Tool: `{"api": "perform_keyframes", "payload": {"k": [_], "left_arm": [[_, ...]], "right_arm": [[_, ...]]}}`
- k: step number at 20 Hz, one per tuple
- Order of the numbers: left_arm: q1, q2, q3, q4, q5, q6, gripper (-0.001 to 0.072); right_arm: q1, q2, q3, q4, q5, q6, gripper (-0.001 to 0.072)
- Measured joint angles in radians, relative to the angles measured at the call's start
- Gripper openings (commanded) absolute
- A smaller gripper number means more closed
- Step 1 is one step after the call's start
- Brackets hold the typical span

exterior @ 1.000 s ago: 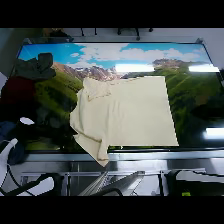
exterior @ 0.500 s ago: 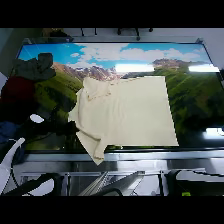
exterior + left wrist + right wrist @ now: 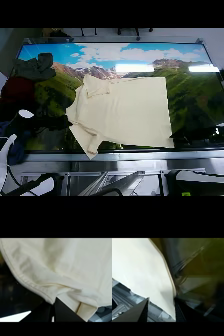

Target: Fold the shirts.

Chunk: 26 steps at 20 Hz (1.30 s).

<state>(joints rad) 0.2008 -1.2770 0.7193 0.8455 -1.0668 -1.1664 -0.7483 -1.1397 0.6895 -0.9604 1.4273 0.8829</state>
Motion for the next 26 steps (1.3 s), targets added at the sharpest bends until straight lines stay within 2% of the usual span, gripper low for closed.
{"api": "perform_keyframes", "payload": {"k": [1,2,3,6,9,12,15,17,20,23,26], "left_arm": [[0.005,0.000,0.001,0.000,-0.002,0.003,0.0011],[0.008,0.000,0.002,0.000,-0.003,0.006,0.0012],[0.011,0.000,0.003,-0.004,-0.005,0.009,0.0011],[0.016,0.004,0.038,-0.055,-0.044,0.028,0.0010],[0.018,0.066,0.159,-0.131,-0.130,0.047,0.0010],[0.035,0.211,0.387,-0.216,-0.180,0.042,0.0011],[0.082,0.362,0.690,-0.277,-0.181,0.033,0.0011],[0.138,0.448,0.883,-0.297,-0.164,0.026,0.0011],[0.247,0.540,1.088,-0.308,-0.141,0.023,0.0011],[0.311,0.575,1.201,-0.256,-0.134,-0.005,0.0011],[0.300,0.555,1.199,-0.180,-0.153,-0.034,0.0012]], "right_arm": [[0.022,-0.001,-0.013,0.003,-0.007,0.003,0.0224],[0.053,-0.003,-0.025,0.006,-0.018,0.006,0.0060],[0.083,-0.004,-0.031,0.008,-0.034,0.006,0.0021],[0.175,0.003,0.008,0.120,-0.012,0.006,0.0021],[0.228,0.061,0.189,0.319,0.063,0.003,0.0021],[0.235,0.148,0.525,0.550,0.085,0.007,0.0021],[0.222,0.227,0.901,0.680,0.037,0.035,0.0021],[0.210,0.274,1.111,0.713,-0.012,0.053,0.0021],[0.198,0.347,1.291,0.679,-0.076,0.068,0.0021],[0.193,0.401,1.361,0.603,-0.126,0.075,0.0022],[0.191,0.401,1.358,0.556,-0.122,0.076,0.0021]]}}
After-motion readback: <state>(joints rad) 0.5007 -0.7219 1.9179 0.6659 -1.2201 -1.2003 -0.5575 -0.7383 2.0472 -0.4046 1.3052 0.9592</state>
